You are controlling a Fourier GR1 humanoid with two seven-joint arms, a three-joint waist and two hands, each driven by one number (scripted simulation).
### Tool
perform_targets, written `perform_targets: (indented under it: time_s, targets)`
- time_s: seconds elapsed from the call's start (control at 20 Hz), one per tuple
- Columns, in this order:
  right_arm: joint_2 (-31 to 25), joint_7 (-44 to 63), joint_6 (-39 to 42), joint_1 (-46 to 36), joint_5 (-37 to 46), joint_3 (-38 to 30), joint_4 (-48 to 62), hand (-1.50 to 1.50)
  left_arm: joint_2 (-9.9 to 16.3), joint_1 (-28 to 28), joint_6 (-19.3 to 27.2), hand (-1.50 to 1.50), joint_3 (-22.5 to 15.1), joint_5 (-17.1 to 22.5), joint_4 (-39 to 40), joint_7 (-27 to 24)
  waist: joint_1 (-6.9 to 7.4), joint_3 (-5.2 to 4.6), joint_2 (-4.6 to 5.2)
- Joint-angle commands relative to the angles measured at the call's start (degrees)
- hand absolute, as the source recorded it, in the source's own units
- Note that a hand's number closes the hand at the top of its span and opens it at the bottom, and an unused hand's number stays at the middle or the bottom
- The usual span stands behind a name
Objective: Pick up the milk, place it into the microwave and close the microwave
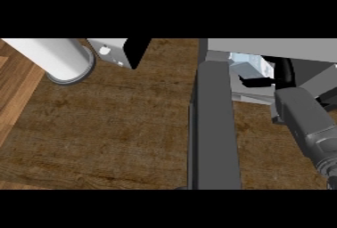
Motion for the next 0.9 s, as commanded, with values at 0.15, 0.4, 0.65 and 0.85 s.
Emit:
perform_targets:
  time_s: [0.15,0.4,0.65,0.85]
  targets:
    - [-2.1,0.3,-3.7,-0.6,0.9,0.2,0.5,1.5,1.1,-2.3,0.0,-1.5,0.5,-0.4,1.7,-0.3,1.02,0.1,0.82]
    - [-3.0,2.4,-4.4,-2.6,0.2,-0.8,0.9,1.5,1.8,-2.8,-0.7,-1.5,-0.7,-0.5,1.6,0.5,2.13,0.18,1.21]
    - [-3.5,2.7,-5.4,-3.1,-0.2,-1.4,1.0,1.5,2.6,-5.1,0.3,-1.5,-0.8,-0.6,2.1,0.7,2.43,0.29,1.93]
    - [-4.7,2.8,-4.7,-3.2,-0.1,-1.5,1.3,1.5,2.9,-5.4,0.4,-1.5,-0.5,-0.5,2.3,0.7,3.57,0.38,2.47]
